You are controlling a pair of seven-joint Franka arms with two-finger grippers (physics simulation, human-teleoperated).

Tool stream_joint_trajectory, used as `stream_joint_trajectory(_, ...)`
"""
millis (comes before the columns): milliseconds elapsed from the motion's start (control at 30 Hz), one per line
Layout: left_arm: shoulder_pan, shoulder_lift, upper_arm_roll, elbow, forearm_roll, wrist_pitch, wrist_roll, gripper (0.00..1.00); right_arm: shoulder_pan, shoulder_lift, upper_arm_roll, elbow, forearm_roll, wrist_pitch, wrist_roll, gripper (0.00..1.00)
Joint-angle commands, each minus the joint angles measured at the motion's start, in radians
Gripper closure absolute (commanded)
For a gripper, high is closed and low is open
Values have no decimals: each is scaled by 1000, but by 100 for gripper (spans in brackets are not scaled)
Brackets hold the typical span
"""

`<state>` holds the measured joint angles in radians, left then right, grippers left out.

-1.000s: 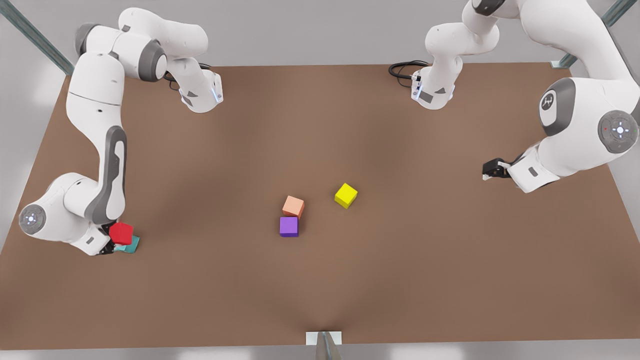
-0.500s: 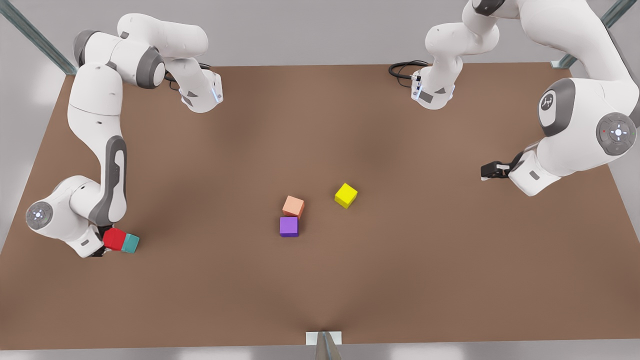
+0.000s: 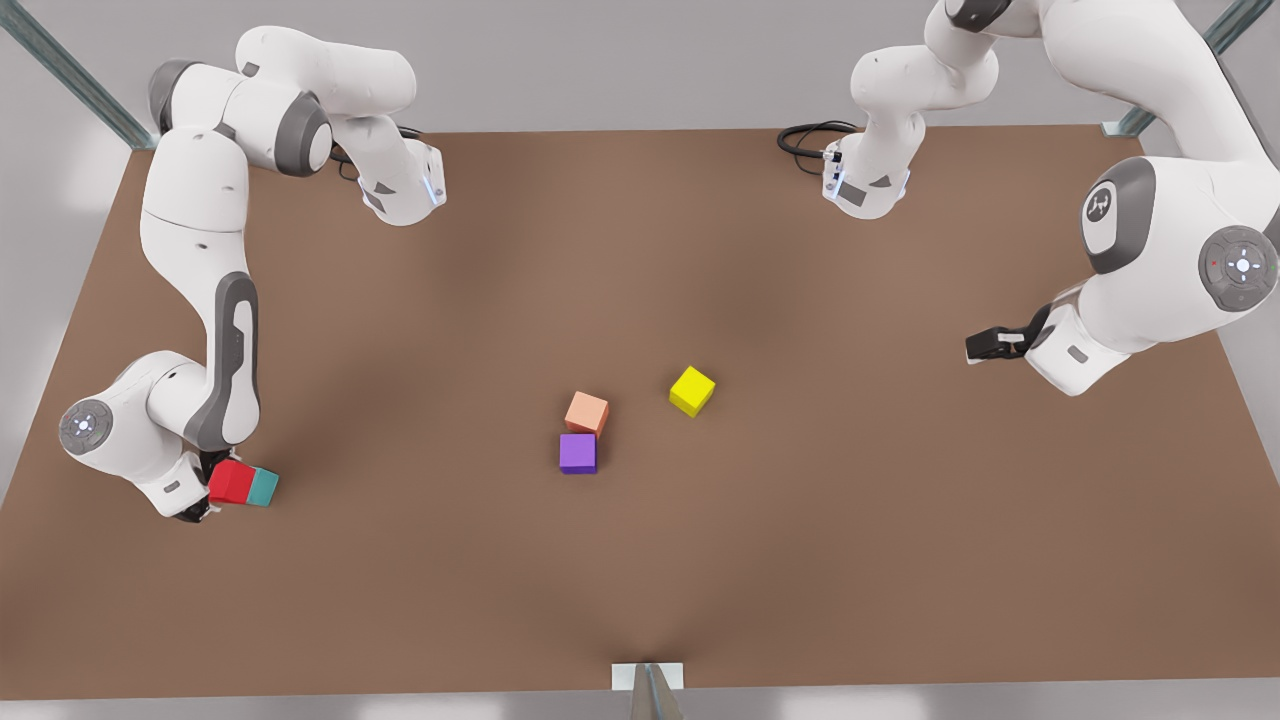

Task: Pick up red wooden cube and pass to hand red wooden cube and place in blue wooden cube

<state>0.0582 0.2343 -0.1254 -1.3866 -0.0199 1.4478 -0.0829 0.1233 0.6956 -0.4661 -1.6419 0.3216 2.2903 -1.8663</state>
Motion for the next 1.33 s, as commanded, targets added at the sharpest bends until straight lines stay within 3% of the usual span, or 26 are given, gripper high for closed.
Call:
stream_joint_trajectory(0,0,-1,0,0,2,0,-52,0,7,-8,0,-6,2,0,38,0)
stream_joint_trajectory(367,0,0,1,1,3,0,-52,0,59,-108,0,-65,10,-80,62,0)
stream_joint_trajectory(533,0,2,3,1,3,2,-52,0,156,-179,-19,-18,-18,-331,452,0)
stream_joint_trajectory(600,0,2,1,1,2,0,-54,0,153,-163,-17,108,-53,-570,781,0)
stream_joint_trajectory(700,0,2,1,1,2,2,-54,0,160,-146,-17,224,-94,-733,1592,0)
stream_joint_trajectory(733,0,7,1,1,3,2,-54,0,159,-146,-16,339,-142,-862,1801,0)
stream_joint_trajectory(867,0,7,1,1,3,2,-54,0,154,-249,-5,513,-243,-1055,1776,0)
stream_joint_trajectory(900,0,8,1,1,3,2,-54,0,107,-312,53,504,-259,-1057,1776,0)
stream_joint_trajectory(1000,0,7,3,1,3,2,-54,0,-197,-472,464,384,-355,-1040,1805,0)
stream_joint_trajectory(1033,0,7,3,1,3,3,-54,0,-254,-502,534,347,-357,-1019,1814,0)
stream_joint_trajectory(1133,3,19,4,3,3,3,-54,0,-248,-539,526,214,-354,-884,1813,0)
stream_joint_trajectory(1300,3,19,4,3,3,5,-54,0,-234,-535,518,223,-354,-884,1813,0)
